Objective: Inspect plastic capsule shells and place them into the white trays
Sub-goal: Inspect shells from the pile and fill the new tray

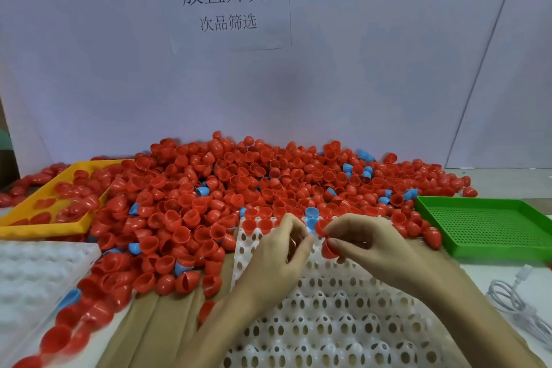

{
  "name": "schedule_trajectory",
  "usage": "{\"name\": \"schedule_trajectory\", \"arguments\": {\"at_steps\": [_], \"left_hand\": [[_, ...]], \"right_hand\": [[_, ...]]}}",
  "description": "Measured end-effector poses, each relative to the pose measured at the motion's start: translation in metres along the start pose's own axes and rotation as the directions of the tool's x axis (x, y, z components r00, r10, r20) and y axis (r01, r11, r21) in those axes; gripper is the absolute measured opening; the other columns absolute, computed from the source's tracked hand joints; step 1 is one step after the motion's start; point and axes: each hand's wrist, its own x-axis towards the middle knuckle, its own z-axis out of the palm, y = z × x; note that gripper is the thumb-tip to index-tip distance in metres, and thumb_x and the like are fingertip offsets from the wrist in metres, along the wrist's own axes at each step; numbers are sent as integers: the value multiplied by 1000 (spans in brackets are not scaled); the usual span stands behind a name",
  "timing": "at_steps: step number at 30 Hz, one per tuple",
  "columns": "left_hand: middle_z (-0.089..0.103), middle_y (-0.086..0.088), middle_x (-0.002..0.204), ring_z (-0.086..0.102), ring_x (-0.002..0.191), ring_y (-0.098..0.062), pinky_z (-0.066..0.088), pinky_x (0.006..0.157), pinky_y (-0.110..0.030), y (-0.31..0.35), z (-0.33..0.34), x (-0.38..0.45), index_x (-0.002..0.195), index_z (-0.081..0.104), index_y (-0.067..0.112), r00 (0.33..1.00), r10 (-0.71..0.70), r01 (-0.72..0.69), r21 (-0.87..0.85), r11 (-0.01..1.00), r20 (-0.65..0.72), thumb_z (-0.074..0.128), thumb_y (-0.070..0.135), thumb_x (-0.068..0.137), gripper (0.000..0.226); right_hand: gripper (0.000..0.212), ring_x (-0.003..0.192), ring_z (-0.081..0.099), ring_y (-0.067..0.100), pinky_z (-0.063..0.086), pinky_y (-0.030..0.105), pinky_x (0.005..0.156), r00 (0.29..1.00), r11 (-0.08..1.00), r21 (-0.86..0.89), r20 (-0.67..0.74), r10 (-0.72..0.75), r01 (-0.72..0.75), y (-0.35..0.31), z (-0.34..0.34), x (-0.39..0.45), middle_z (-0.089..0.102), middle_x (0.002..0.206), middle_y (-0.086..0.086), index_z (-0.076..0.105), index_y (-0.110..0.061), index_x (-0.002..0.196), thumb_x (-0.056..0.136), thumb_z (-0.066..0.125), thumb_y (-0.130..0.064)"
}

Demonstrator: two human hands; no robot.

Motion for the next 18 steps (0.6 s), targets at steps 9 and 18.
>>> {"name": "schedule_trajectory", "arguments": {"at_steps": [9,18], "left_hand": [[64,4,92,52,91,-12,40,82,-26,4,3,-6,94,58,20,950,142,-263,470,842,277,46,46,106,32],[44,6,72,44,69,-14,33,64,-32,24,-6,-11,83,47,18,948,-23,-141,481,865,319,45,44,108,36]], "right_hand": [[9,74,75,8,61,22,71,999,984,-177,-48,-16,7,-35,40,60,78,83,-7,80,-27,98,91,83,-22],[16,84,70,10,53,13,71,923,768,-627,360,139,129,-61,99,114,75,90,-6,82,-15,105,90,76,-14]]}}
